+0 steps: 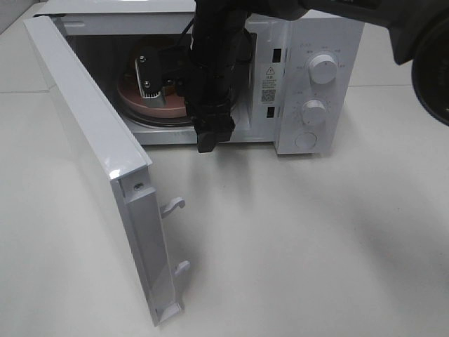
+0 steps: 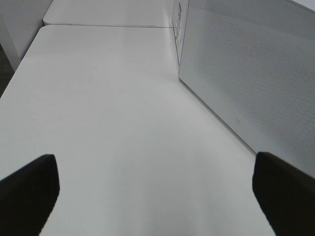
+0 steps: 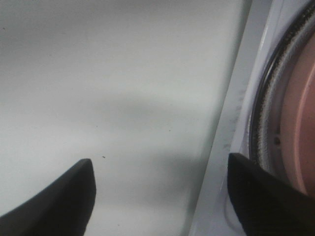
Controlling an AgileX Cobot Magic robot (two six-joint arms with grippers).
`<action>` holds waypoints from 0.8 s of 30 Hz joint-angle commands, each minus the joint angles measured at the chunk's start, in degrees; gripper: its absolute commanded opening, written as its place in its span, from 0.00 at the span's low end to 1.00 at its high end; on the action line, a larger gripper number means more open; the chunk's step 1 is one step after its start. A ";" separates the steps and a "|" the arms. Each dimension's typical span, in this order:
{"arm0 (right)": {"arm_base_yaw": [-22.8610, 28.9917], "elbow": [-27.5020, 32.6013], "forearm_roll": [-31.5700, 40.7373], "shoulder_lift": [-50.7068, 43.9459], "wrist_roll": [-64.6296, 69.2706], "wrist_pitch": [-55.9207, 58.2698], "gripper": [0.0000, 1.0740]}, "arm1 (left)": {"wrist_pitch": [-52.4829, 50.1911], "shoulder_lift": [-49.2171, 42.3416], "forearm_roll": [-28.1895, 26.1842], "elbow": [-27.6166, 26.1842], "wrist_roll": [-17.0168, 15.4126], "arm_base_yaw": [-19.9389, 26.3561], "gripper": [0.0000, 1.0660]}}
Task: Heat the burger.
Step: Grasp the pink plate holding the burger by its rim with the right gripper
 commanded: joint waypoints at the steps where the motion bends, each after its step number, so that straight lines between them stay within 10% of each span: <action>1: 0.17 -1.83 -0.34 1.26 0.17 1.09 0.69 | 0.17 -0.29 -0.06 0.23 0.00 0.17 0.94; 24: 0.11 -8.71 0.11 7.16 3.50 -4.24 0.69 | 0.17 -0.29 -0.06 0.23 0.00 0.17 0.94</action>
